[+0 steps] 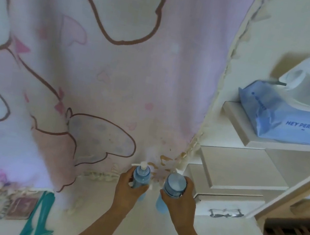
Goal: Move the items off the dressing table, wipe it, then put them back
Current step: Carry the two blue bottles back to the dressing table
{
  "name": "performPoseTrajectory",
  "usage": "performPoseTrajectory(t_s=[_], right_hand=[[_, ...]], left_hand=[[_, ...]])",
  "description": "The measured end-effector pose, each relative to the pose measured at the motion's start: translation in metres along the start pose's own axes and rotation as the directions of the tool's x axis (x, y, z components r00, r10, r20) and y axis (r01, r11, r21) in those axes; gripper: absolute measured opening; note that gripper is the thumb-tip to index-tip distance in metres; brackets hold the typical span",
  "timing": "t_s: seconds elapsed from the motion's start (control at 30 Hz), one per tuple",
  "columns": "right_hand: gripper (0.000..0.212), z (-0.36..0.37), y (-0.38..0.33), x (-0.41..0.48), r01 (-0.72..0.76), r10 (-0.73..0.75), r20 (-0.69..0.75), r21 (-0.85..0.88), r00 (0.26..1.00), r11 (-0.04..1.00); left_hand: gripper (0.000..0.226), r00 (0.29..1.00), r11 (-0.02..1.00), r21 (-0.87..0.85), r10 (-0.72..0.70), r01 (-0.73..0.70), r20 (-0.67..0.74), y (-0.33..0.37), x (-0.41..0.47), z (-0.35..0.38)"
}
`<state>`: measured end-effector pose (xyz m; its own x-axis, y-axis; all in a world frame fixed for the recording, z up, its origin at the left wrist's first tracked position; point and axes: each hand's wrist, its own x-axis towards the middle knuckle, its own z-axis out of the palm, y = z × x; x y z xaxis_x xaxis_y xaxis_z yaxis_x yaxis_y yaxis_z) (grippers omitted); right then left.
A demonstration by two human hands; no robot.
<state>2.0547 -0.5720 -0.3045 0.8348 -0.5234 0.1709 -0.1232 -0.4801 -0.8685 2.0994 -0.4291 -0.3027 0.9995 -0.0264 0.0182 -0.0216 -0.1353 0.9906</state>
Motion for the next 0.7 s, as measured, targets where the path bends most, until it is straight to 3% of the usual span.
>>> performPoseTrajectory(t_s=[0.33, 0.7], right_hand=[[0.071, 0.022, 0.013, 0.054, 0.039, -0.04, 0.018, 0.02, 0.999, 0.999], [0.068, 0.023, 0.02, 0.062, 0.042, -0.043, 0.061, 0.018, 0.997, 0.999]], left_hand=[[0.053, 0.977, 0.997, 0.047, -0.044, 0.055, -0.211, -0.013, 0.023, 0.029], [0.056, 0.975, 0.986, 0.12, -0.089, 0.115, -0.203, -0.029, 0.025, 0.031]])
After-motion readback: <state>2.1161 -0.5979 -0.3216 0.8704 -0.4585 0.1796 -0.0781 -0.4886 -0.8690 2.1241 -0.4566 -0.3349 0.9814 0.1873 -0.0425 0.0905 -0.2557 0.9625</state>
